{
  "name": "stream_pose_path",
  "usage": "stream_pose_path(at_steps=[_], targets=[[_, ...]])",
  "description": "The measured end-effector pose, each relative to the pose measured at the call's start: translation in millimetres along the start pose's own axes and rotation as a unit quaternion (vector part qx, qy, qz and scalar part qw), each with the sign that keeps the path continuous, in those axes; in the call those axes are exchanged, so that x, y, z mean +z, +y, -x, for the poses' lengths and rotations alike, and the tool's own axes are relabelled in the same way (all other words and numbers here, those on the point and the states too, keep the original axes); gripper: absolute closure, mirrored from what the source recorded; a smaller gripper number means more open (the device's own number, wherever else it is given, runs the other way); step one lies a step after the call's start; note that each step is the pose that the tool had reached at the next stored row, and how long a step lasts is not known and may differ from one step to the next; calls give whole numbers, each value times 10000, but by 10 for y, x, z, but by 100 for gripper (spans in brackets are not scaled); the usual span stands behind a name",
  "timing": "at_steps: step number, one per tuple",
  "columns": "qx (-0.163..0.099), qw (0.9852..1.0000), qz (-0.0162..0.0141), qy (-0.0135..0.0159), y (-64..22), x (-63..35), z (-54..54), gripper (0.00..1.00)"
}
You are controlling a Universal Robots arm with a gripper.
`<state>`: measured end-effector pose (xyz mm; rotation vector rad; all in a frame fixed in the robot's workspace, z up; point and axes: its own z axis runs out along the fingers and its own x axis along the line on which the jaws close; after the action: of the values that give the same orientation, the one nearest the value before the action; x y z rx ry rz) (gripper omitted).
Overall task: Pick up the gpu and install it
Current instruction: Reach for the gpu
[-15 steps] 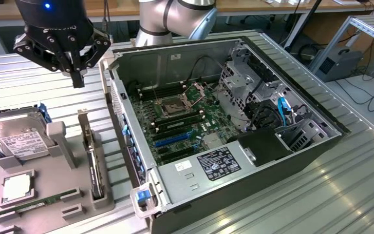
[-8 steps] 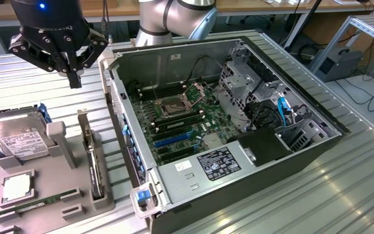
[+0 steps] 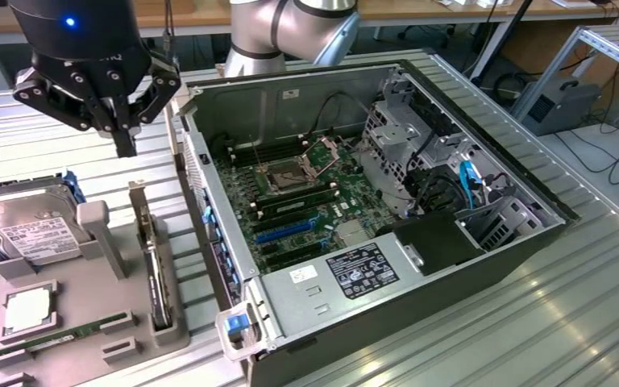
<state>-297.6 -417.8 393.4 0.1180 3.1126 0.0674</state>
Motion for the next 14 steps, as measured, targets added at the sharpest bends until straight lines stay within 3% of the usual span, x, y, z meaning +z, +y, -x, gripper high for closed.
stream_pose_path(at_steps=[14], targets=[[0, 10000, 1, -1, -409, -17, 26, 89]])
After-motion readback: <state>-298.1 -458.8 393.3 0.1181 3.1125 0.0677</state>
